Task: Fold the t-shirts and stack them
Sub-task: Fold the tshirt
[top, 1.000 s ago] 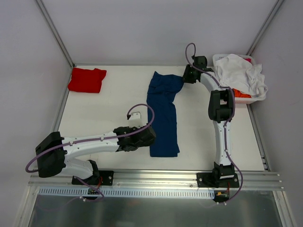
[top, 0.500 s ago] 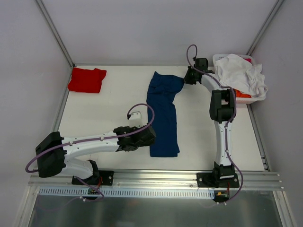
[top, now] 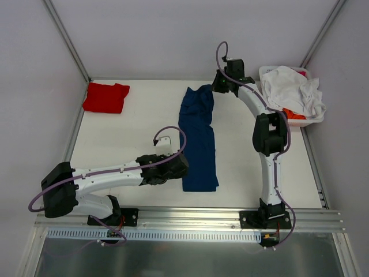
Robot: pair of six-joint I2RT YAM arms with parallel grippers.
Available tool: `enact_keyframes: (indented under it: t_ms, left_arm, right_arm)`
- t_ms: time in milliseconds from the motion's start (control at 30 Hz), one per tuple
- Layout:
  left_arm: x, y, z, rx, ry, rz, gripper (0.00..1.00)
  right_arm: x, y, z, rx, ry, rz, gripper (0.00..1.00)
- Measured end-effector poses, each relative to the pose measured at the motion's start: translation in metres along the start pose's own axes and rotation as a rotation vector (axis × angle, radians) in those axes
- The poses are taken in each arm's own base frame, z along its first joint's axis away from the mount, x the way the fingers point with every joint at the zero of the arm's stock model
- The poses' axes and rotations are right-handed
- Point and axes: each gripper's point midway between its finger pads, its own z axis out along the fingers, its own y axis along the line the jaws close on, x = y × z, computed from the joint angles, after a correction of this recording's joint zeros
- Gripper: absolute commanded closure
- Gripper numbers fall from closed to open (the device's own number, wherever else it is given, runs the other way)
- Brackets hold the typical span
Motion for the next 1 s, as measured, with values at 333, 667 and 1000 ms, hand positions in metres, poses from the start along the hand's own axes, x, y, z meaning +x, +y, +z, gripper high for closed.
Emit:
enact_keyframes:
  t_ms: [333, 667, 1000]
  left_arm:
    - [0.0, 0.002, -0.002, 0.005, -0.002, -0.008, 0.01]
    - [0.002, 0.007, -0.003, 0.006, -0.003, -0.017, 0.01]
    - [0.001, 0.007, -0.004, 0.012, -0.005, -0.028, 0.01]
  right_arm:
    - [0.004, 0.077, -0.003, -0.092, 0.002, -0.083, 1.0]
    - [0.05, 0.093, 0.026, -0.104, 0.093, -0.105, 0.8]
    - [0.095, 0.101, 0.036, -0.11, 0.188, -0.106, 0.58]
